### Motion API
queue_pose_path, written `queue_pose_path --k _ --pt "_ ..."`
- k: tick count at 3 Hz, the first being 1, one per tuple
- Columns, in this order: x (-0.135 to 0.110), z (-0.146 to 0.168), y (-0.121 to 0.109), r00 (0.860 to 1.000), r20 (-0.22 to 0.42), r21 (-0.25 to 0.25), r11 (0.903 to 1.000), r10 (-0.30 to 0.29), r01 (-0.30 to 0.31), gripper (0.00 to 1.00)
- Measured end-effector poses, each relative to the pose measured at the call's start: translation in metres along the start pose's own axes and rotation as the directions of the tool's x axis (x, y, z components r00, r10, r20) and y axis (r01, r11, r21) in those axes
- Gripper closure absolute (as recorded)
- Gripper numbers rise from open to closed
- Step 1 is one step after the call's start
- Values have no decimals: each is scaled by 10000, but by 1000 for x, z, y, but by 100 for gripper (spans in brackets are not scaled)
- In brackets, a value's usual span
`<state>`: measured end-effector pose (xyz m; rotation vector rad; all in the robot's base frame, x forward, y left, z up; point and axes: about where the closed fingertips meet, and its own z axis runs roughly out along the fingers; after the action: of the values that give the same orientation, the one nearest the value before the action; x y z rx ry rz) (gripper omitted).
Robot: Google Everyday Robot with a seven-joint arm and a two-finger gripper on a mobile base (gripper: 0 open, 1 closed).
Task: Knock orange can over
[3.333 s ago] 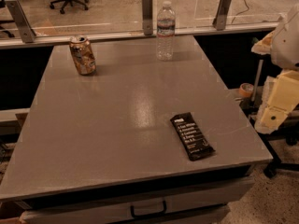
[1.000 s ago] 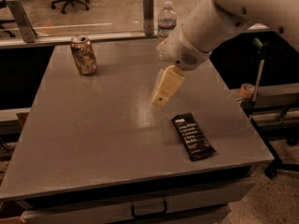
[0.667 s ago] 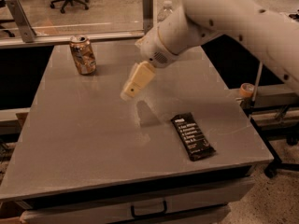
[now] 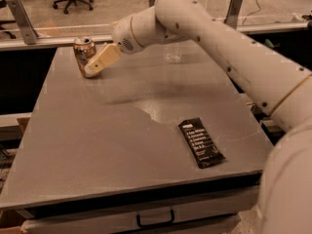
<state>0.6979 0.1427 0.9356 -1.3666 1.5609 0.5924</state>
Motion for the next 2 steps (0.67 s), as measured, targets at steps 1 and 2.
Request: queue_pose_path --k 1,2 --pt "-16 44 -12 9941 824 -137 9975 700 -691 0" --pt "-17 80 -18 9815 1177 -254 9886 1507 -1487 0"
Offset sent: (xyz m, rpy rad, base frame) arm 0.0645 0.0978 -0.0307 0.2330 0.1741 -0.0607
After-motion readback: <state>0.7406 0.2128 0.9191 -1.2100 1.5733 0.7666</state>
